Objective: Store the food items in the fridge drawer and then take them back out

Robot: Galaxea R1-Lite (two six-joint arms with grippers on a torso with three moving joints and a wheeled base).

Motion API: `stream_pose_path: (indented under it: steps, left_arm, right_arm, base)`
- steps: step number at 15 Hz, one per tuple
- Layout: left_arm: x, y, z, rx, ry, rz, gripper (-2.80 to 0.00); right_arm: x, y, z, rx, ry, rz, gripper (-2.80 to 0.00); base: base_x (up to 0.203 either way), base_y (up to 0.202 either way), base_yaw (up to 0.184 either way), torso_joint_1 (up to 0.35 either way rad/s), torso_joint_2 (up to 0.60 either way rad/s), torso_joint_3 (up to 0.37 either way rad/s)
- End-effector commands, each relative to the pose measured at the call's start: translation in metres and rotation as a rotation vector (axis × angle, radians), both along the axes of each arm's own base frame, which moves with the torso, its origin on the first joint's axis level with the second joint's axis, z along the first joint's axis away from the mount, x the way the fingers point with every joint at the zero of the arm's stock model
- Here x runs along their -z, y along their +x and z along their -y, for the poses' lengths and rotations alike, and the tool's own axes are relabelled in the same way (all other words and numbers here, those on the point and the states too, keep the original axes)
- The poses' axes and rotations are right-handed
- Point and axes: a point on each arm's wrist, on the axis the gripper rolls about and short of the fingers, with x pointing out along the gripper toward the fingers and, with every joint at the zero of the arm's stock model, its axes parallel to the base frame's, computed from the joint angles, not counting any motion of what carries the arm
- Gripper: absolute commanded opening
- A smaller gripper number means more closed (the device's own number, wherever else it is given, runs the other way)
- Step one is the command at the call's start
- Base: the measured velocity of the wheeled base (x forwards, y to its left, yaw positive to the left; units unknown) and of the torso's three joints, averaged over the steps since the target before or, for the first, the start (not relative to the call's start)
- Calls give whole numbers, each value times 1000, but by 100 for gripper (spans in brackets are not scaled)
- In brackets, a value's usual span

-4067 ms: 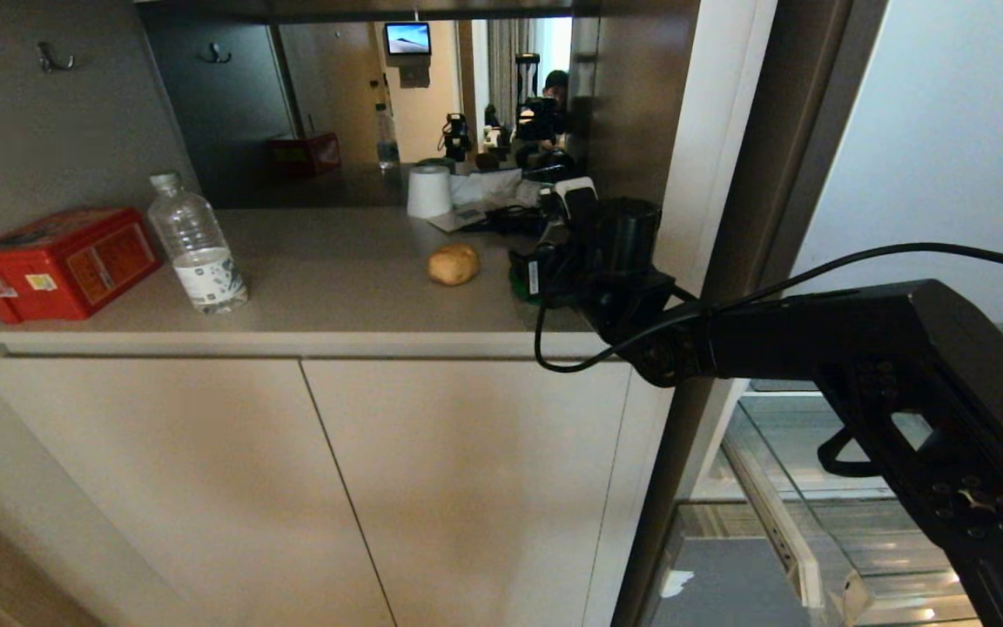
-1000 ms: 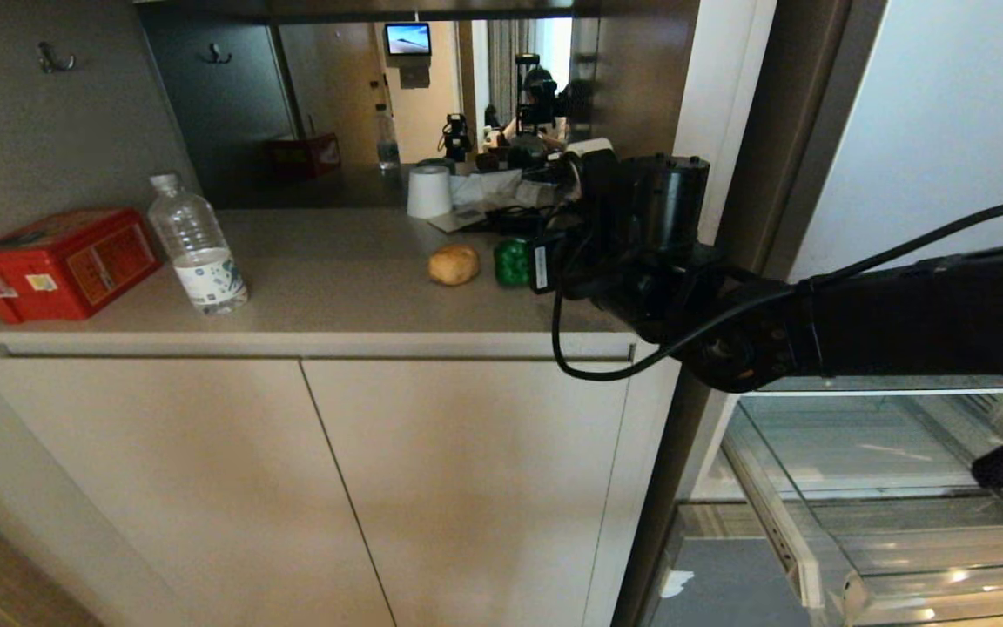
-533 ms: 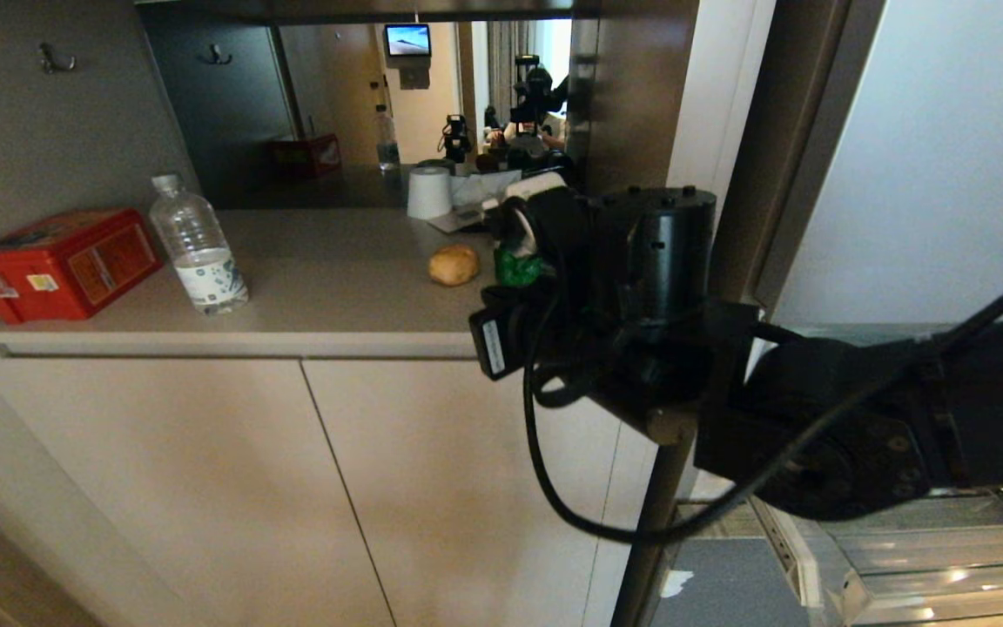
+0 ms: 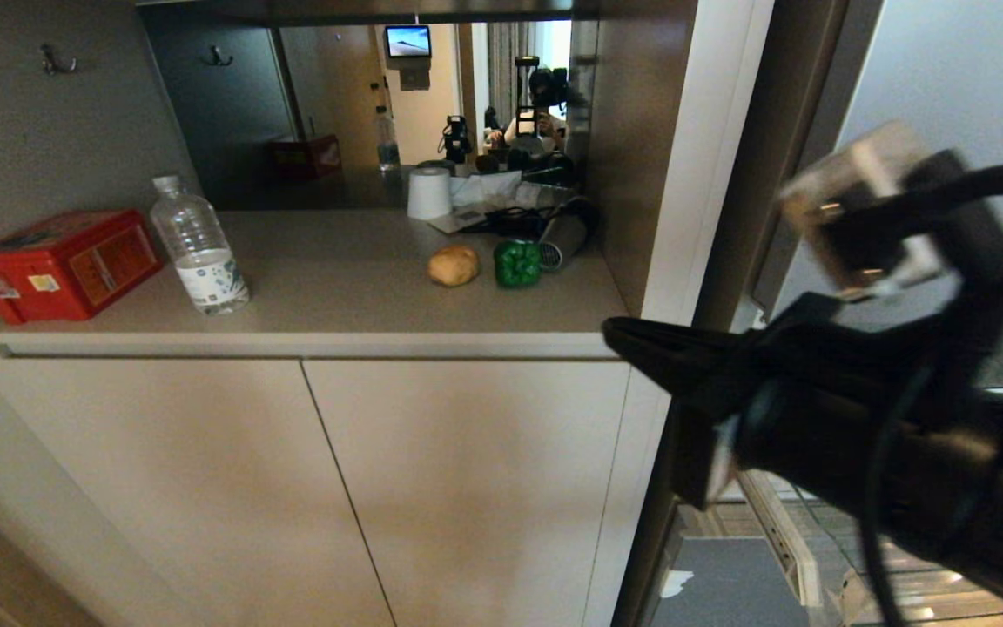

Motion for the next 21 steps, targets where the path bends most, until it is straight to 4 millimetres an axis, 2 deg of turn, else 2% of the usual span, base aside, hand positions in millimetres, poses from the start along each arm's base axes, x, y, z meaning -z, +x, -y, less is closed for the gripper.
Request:
stream_pose_path:
  steps: [1, 3, 4, 6, 9, 11, 14, 16, 19, 21]
  left_arm:
    - [0, 0, 0, 0, 0, -2, -280]
    - [0, 0, 0, -1, 0, -2, -280]
    - [0, 0, 0, 0, 2, -2, -280]
    - [0, 0, 0, 0, 2, -2, -280]
    - [0, 0, 0, 0, 0, -2, -280]
    - [0, 0, 0, 0, 0, -2, -280]
    - [0, 0, 0, 0, 0, -2, -280]
    - [0, 0, 0, 0, 0, -2, -280]
    - [0, 0, 0, 0, 0, -2, -280]
    - [0, 0, 0, 0, 0, -2, -280]
  right_arm:
    - [-21, -35, 56, -11, 122, 72, -280]
    - [-13, -53, 86, -21, 149, 87, -280]
    - [-3, -56, 91, -23, 131, 74, -280]
    - [7, -56, 92, -25, 106, 51, -280]
    - [9, -54, 88, -27, 100, 38, -280]
    - [11, -50, 82, -26, 89, 24, -280]
    - [11, -38, 61, -19, 60, -2, -280]
    - [18, -17, 27, -11, 1, -46, -280]
    - [25, 30, -22, 66, -38, -85, -280]
    - [25, 71, -40, 148, -31, -89, -280]
  base:
    - [0, 0, 0, 0, 0, 0]
    - [0, 0, 0, 0, 0, 0]
    - [0, 0, 0, 0, 0, 0]
    - [0, 0, 0, 0, 0, 0]
    - [151, 0, 1, 7, -3, -2]
    - [0, 0, 0, 18, 6, -4]
    - [0, 0, 0, 0, 0, 0]
    - [0, 0, 0, 0, 0, 0]
    - [0, 0, 0, 0, 0, 0]
    - [0, 0, 0, 0, 0, 0]
